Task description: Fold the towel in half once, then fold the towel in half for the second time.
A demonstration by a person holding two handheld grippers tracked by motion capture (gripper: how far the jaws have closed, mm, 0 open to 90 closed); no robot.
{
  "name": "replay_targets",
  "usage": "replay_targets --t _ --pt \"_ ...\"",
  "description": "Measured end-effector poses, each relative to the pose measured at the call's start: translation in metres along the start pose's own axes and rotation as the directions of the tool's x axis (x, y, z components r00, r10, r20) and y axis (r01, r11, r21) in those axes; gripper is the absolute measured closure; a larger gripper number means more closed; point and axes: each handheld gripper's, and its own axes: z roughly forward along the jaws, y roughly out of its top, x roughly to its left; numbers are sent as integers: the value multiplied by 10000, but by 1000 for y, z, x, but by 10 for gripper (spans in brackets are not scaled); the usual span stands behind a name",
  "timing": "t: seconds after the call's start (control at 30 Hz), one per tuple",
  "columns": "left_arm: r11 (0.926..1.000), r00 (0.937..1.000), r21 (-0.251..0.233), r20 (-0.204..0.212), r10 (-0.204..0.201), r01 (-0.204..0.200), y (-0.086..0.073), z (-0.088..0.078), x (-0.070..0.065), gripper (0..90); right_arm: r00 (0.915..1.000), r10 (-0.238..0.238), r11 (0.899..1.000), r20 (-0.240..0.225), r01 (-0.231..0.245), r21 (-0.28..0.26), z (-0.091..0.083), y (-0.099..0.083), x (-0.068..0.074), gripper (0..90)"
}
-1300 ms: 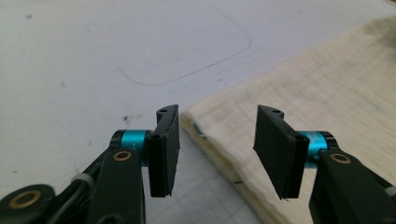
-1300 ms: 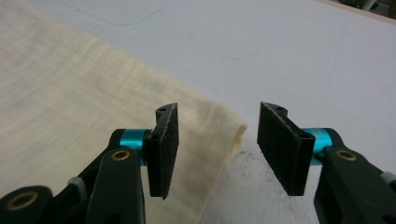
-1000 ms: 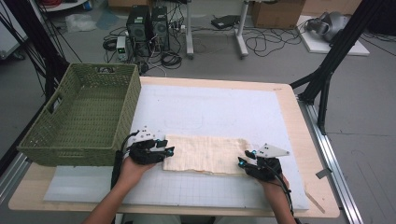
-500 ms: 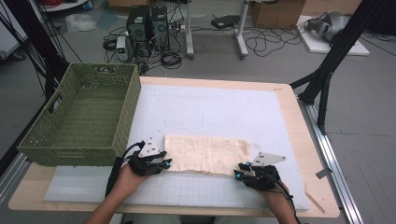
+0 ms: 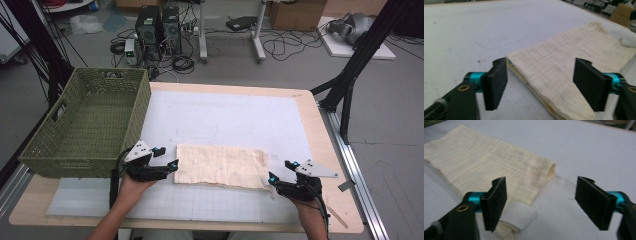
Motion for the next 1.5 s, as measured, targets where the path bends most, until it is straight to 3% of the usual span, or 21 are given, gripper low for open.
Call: replay_targets --t 0.1,0.27,0.97,1.37,1.5 --pt "9996 9999 -256 -56 107 -109 2 -2 -1 184 9977 -161 9998 658 167 -81 -4 2 0 140" --pt "9992 9998 -360 71 164 -161 1 -5 0 185 9949 -291 9995 967 304 -125 -6 2 -3 120" --pt "9999 10000 -109 46 25 -24 0 -3 3 199 9955 -76 10000 945 77 -5 -1 0 -5 119" --pt "9985 9984 -79 165 -539 541 1 -2 7 220 9953 -186 9995 950 162 267 3 -4 -6 119" --pt "9990 9987 -3 254 -452 453 3 1 6 220 9955 13 9998 943 -32 201 1 -6 -10 119"
